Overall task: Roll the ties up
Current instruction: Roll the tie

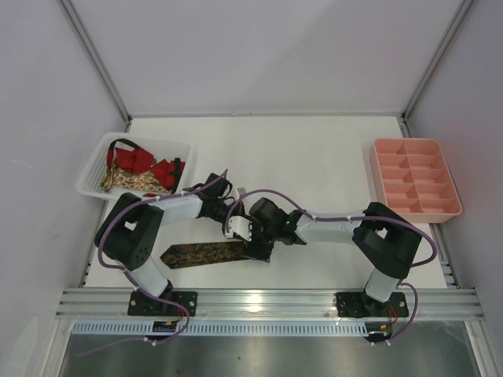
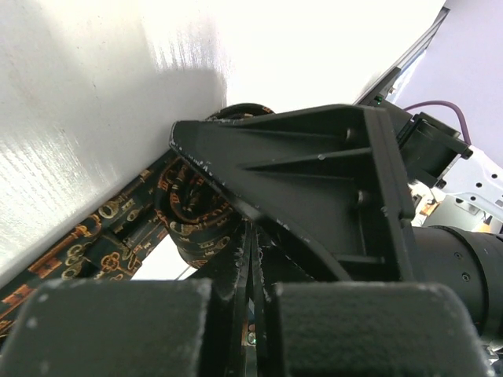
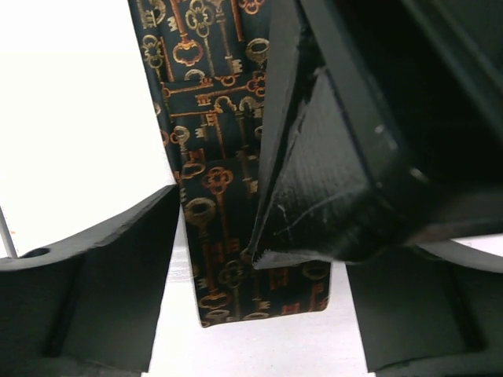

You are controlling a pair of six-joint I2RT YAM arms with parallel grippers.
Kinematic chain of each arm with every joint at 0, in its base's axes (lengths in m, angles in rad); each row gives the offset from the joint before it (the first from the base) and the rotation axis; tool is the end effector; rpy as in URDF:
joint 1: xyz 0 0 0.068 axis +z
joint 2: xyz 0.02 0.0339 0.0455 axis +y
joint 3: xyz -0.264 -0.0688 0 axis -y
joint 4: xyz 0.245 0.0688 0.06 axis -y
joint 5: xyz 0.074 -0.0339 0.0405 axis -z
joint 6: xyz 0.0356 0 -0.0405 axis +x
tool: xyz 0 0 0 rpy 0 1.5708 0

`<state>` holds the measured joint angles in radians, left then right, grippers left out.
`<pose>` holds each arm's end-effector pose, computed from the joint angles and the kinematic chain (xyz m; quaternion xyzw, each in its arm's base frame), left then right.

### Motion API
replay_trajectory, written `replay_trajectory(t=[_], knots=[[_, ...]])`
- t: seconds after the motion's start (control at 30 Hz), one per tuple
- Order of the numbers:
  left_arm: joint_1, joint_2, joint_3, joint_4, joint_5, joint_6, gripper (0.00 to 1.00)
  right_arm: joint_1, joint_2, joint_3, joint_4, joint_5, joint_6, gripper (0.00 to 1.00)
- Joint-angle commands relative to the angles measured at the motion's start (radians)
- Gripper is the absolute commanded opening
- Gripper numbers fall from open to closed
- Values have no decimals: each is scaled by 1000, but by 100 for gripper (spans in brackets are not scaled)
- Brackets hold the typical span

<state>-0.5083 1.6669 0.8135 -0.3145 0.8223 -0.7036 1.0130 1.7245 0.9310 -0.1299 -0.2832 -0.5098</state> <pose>0.2408 -0.1640 0.1408 0.0080 -0.9016 0.4263 0.0723 0.1717 0.2940 0.1555 -0.6801 0.6484 0.2080 0.2717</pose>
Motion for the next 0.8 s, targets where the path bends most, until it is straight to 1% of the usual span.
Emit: replay_trajectory(t=[0.0, 0.03, 0.27, 0.37, 0.47, 0.6, 0.63, 0.67, 0.7, 0.73, 0.77], knots=[[-6, -9, -11, 17, 32, 16, 2, -7, 20, -21, 3, 36, -16, 81], [-6, -9, -11, 17, 34, 18, 2, -7, 21, -21, 0, 30, -15, 76], [-6, -10, -7, 5, 23, 26, 2, -10, 30, -14, -23, -8, 2, 61], [-6, -12, -2, 2, 20, 24, 2, -13, 30, -12, -33, -22, 8, 51], [-6, -7, 3, 3, 18, 23, 2, -16, 27, -14, -36, -25, 14, 49], [-6, -6, 10, -1, 14, 23, 2, -27, 20, -8, -33, -33, 31, 50], [-4, -6, 13, -1, 11, 23, 2, -30, 15, -4, -34, -33, 43, 52], [-6, -6, 15, -3, 11, 21, 2, -36, 12, -1, -30, -34, 56, 57], [-6, -6, 21, -3, 12, 19, 2, -50, 3, -3, -22, -36, 72, 66], [-6, -6, 24, -5, 11, 19, 2, -57, -17, -9, -1, -34, 89, 98], [-6, -6, 29, -8, 12, 19, 2, -62, -32, -15, 12, -24, 109, 100]])
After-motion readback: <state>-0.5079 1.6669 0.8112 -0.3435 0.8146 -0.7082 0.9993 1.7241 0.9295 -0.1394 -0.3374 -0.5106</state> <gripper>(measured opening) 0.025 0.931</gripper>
